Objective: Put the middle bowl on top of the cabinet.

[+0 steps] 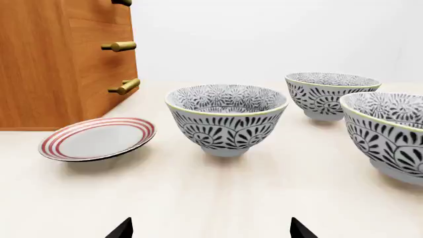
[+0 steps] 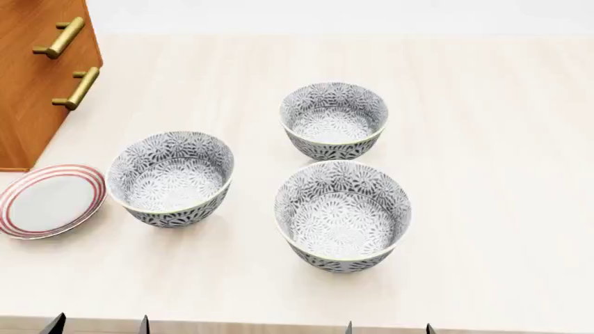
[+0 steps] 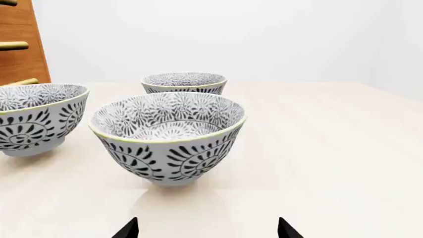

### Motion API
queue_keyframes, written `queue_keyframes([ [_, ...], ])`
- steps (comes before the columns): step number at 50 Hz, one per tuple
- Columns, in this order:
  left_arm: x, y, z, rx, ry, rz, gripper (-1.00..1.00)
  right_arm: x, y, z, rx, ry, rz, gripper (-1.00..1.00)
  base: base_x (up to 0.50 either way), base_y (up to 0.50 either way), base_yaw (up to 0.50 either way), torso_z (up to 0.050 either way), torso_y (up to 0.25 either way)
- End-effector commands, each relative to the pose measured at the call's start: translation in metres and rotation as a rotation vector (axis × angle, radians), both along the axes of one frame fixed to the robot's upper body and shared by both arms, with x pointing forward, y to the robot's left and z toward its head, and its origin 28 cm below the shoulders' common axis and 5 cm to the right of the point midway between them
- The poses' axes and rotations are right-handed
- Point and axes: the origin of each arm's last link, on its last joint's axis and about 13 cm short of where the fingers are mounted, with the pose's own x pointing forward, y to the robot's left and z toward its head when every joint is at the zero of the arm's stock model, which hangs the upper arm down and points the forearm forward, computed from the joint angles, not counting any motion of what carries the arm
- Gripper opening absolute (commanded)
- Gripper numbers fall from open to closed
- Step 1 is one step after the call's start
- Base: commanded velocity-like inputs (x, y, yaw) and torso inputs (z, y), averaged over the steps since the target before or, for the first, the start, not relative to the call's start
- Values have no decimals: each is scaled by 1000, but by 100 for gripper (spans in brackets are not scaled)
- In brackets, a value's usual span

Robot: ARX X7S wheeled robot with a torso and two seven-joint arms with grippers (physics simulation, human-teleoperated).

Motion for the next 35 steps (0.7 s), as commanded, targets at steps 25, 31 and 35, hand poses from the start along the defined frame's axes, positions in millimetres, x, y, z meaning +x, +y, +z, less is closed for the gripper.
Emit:
queue_keyframes([
  [25, -3, 1, 8, -20, -8, -1, 100, -21, -19, 28, 20, -106, -95, 100, 0, 0, 0, 0, 0],
  [31, -4, 1, 11, -27, -23, -7, 100, -52, -38, 59, 10, -220, -211, 100, 0, 0, 0, 0, 0],
  [35, -5, 1, 13, -26, -39, -10, 100, -82, -51, 82, 16, -327, -301, 100, 0, 0, 0, 0, 0],
])
